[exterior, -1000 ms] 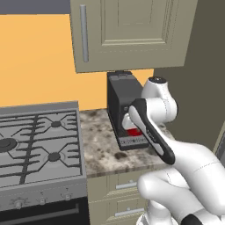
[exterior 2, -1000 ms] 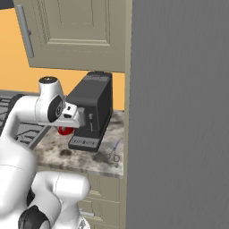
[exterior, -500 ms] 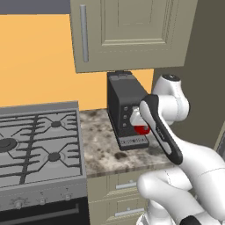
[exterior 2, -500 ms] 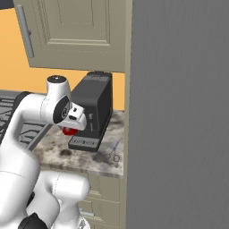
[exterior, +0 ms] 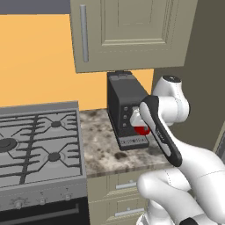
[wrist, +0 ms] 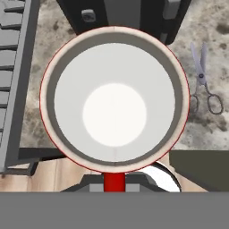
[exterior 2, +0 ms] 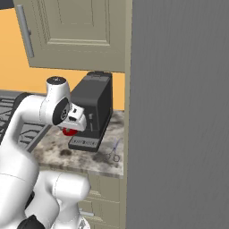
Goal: Pick the mug from the counter and place it inside the microwave. Then close the microwave.
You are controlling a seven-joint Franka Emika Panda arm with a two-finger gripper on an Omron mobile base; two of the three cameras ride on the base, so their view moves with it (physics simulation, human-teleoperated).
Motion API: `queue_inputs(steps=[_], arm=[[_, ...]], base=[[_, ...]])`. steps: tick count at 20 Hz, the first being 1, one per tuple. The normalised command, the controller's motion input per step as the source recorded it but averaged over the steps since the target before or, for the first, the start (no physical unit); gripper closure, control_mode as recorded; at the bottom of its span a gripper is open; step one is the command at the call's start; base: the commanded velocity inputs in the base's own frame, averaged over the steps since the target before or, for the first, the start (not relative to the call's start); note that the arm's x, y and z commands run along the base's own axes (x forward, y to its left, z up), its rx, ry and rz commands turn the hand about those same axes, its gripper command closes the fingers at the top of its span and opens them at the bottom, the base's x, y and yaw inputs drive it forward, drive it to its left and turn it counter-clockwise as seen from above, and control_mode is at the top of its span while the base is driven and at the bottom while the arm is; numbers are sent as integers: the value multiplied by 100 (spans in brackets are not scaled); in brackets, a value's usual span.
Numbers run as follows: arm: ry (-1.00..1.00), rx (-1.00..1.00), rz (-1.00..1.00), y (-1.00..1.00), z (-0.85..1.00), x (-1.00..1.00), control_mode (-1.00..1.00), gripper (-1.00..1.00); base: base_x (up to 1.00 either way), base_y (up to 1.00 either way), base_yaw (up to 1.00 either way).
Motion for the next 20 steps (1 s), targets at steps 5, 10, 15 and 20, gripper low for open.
queue_inputs(steps=[5, 10, 15, 20], arm=[[0, 0, 0, 0, 0, 0, 100, 100], [0, 0, 0, 0, 0, 0, 100, 100], [0, 0, 0, 0, 0, 0, 100, 100], [0, 0, 0, 0, 0, 0, 100, 100]], base=[[-4, 0, 0], [-80, 11, 0], [-93, 17, 0], [-90, 8, -1]])
